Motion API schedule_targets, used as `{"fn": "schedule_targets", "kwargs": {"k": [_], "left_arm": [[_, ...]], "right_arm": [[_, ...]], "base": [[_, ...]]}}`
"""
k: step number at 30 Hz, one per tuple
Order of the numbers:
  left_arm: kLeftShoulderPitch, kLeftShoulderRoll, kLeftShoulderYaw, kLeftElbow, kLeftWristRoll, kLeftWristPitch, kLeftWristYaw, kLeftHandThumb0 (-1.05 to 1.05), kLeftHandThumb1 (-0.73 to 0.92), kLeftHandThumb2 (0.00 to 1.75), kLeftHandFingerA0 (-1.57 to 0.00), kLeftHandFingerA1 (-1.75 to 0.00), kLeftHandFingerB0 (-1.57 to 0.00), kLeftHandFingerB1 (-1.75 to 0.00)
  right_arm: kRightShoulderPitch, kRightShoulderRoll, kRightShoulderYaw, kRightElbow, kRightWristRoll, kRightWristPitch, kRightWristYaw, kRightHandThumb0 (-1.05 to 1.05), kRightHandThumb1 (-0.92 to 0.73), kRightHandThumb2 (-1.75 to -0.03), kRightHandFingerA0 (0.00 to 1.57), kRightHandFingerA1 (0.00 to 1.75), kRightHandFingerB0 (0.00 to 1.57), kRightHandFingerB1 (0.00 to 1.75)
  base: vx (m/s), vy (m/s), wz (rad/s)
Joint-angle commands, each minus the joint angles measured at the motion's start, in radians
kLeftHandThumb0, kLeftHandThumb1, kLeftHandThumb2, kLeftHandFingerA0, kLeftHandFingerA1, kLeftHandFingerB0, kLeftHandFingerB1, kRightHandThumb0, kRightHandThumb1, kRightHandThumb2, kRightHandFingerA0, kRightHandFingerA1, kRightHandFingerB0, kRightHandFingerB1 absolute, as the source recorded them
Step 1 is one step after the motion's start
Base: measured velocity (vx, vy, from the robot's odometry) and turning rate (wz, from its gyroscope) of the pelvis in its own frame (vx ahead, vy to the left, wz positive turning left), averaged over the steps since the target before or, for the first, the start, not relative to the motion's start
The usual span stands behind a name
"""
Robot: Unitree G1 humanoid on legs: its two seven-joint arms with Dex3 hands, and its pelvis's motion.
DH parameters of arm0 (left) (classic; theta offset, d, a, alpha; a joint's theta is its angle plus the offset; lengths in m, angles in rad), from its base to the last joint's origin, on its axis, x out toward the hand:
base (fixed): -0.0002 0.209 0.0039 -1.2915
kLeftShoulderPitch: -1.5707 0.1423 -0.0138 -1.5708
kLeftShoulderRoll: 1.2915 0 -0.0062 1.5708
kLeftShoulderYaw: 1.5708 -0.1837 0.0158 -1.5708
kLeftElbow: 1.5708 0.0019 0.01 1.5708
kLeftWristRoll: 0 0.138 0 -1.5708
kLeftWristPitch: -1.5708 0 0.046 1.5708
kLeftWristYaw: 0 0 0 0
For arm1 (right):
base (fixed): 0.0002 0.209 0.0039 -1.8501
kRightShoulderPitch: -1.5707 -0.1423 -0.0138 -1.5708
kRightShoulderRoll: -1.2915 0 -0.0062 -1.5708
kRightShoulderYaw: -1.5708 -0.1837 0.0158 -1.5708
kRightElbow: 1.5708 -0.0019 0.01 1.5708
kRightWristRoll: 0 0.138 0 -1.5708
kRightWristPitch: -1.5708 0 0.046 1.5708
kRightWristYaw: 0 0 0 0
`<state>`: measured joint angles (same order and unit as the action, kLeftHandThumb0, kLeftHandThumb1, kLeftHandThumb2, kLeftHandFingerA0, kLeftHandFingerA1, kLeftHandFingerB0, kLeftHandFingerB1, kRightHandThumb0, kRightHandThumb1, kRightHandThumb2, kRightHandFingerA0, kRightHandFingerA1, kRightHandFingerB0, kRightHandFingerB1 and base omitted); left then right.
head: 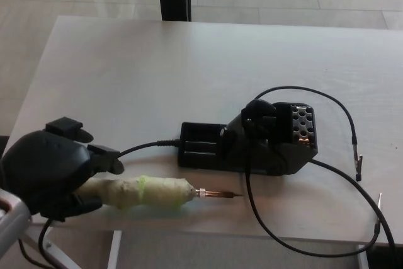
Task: Use the left hand of the robot to grab the soldering gun kept on the middle of the table and pull it out of its base and keep it on the left side of the base
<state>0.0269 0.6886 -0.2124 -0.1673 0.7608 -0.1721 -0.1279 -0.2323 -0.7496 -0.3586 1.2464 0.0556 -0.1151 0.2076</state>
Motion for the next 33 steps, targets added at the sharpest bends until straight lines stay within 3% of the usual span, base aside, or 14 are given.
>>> {"fn": "schedule_targets", "kwargs": {"k": [1,2,10,11,14,16,18,19,21,24,25,27,30,33], "left_arm": [[0.026,0.04,0.072,-0.039,-0.037,-0.025,-0.018,-0.53,0.71,0.61,-0.19,-0.68,-0.69,-0.48],[0.032,0.046,0.093,-0.051,-0.05,-0.016,-0.033,-0.59,0.57,0.93,-0.24,-0.65,-0.63,-0.62],[0.097,0.056,0.232,-0.104,-0.182,0.045,-0.151,-0.62,0.72,0.61,-0.01,-0.62,-0.36,-0.4],[0.131,0.061,0.295,-0.117,-0.257,0.083,-0.2,-0.67,0.74,0.62,0.0,-0.19,-0.06,-0.27],[0.171,0.006,0.421,-0.124,-0.417,0.143,-0.228,-0.88,0.57,0.88,0.0,-0.11,0.0,0.0],[0.196,-0.047,0.525,-0.111,-0.529,0.178,-0.217,-0.92,0.61,0.91,0.0,-0.15,0.0,0.0],[0.214,-0.113,0.63,-0.09,-0.629,0.221,-0.202,-0.92,0.59,0.89,0.0,-0.14,0.0,0.0],[0.226,-0.151,0.683,-0.094,-0.665,0.272,-0.191,-0.95,0.59,0.89,0.0,-0.13,0.0,-0.04],[0.304,-0.316,0.868,-0.053,-0.749,0.383,-0.083,-0.95,0.6,0.97,0.0,-0.46,0.0,-0.39],[0.322,-0.341,0.893,-0.059,-0.746,0.39,-0.09,-0.95,0.6,0.97,0.0,-0.46,0.0,-0.39],[0.355,-0.422,0.957,0.066,-0.797,0.329,-0.011,-0.82,0.62,0.69,0.0,-0.39,0.0,-0.33],[0.345,-0.435,1.014,0.37,-0.768,0.297,0.071,-0.86,0.53,0.9,0.0,-0.48,0.0,-0.38],[0.321,-0.428,1.033,0.482,-0.735,0.348,0.078,-0.71,0.78,0.66,0.0,-0.23,0.0,0.0],[0.321,-0.369,1.01,0.66,-0.7,0.446,-0.023,-0.66,0.72,0.63,0.0,-0.58,0.0,-0.35]], "right_arm": [[0.018,-0.01,-0.004,0.007,0.013,-0.007,0.005,-1.05,-0.51,-1.02,1.39,0.9,0.36,1.46],[0.018,-0.01,-0.004,0.005,0.014,-0.004,0.004,-1.05,-0.48,-1.06,1.37,0.92,0.25,1.5],[0.022,-0.012,-0.004,0.001,0.018,0.004,0.002,-1.05,-0.55,-0.9,1.34,0.96,0.14,1.5],[0.024,-0.011,-0.007,0.001,0.021,-0.001,-0.001,-1.05,-0.56,-0.88,1.35,0.97,0.08,1.56],[0.024,-0.011,-0.008,0.0,0.021,0.0,-0.005,-1.05,-0.56,-0.87,1.32,0.99,0.06,1.55],[0.025,-0.011,-0.009,-0.001,0.024,0.004,-0.004,-1.05,-0.56,-0.88,1.31,1.01,0.05,1.57],[0.022,-0.012,-0.01,-0.003,0.025,0.011,-0.003,-1.05,-0.42,-1.16,1.29,1.06,0.3,1.19],[0.022,-0.011,-0.009,0.0,0.023,0.006,-0.003,-1.05,-0.56,-0.88,1.32,0.99,0.06,1.56],[0.025,-0.011,-0.011,0.002,0.025,-0.004,-0.002,-1.05,-0.57,-0.87,1.35,0.98,0.07,1.56],[0.026,-0.01,-0.007,0.003,0.021,-0.003,-0.002,-1.05,-0.57,-0.87,1.35,0.98,0.07,1.56],[0.026,-0.009,-0.006,0.002,0.02,0.001,-0.002,-1.05,-0.53,-0.97,1.31,0.99,0.02,1.65],[0.038,-0.006,0.004,0.0,0.011,-0.008,-0.003,-1.05,-0.59,-0.87,1.3,0.99,0.08,1.53],[0.046,0.003,-0.004,0.001,0.019,-0.003,-0.011,-1.05,-0.57,-0.92,1.31,0.99,0.07,1.5],[0.046,0.001,-0.006,0.005,0.02,-0.006,-0.009,-1.05,-0.54,-0.94,1.31,0.98,0.08,1.56]], "base": [[0.0,0.0,0.0],[0.0,0.0,0.0],[0.0,0.0,0.0],[0.0,0.0,0.0],[0.0,0.0,0.0],[0.0,0.0,0.0],[0.0,0.0,0.0],[0.0,0.0,0.0],[0.0,0.0,0.0],[0.0,0.0,0.0],[0.0,0.0,0.0],[0.0,0.0,0.0],[0.0,0.0,0.0],[0.0,0.0,0.0]]}}
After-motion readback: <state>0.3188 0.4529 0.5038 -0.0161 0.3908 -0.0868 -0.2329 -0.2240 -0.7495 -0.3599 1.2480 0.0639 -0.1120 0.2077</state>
